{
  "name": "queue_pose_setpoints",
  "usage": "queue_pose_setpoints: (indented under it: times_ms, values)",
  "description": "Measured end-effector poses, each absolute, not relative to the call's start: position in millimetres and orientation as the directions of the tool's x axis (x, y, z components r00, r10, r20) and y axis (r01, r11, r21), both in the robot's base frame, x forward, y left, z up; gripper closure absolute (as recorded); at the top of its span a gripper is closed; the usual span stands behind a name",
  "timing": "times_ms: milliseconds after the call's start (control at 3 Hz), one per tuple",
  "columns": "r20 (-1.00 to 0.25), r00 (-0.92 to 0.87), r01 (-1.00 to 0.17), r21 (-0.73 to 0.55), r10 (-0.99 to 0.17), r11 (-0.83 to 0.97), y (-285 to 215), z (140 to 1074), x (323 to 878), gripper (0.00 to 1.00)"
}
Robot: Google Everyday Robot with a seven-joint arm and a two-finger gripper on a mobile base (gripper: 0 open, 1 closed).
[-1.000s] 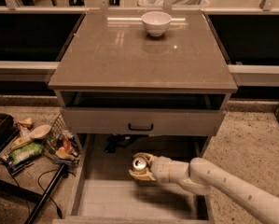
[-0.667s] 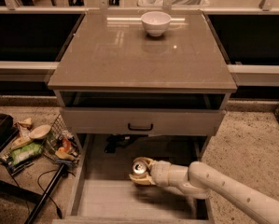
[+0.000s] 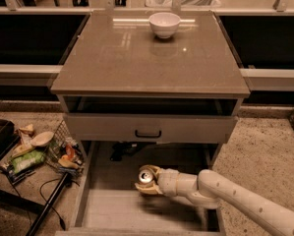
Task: Place orange can into middle drawer
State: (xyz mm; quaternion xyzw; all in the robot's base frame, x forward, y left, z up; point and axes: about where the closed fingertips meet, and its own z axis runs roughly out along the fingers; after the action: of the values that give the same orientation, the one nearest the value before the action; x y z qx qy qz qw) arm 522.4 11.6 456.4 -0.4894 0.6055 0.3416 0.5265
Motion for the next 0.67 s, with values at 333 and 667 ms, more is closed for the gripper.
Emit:
queue_pose_setpoints:
  times_ms: [333, 667]
  values:
    - [-0.972, 0.034, -0.953, -0.101, -0.231, 0.285, 13.6, 456.6, 521.9, 0.36]
    - [-0.973, 0.034, -0.954, -0.100, -0.230, 0.282, 15.6, 456.8, 521.5, 0.12]
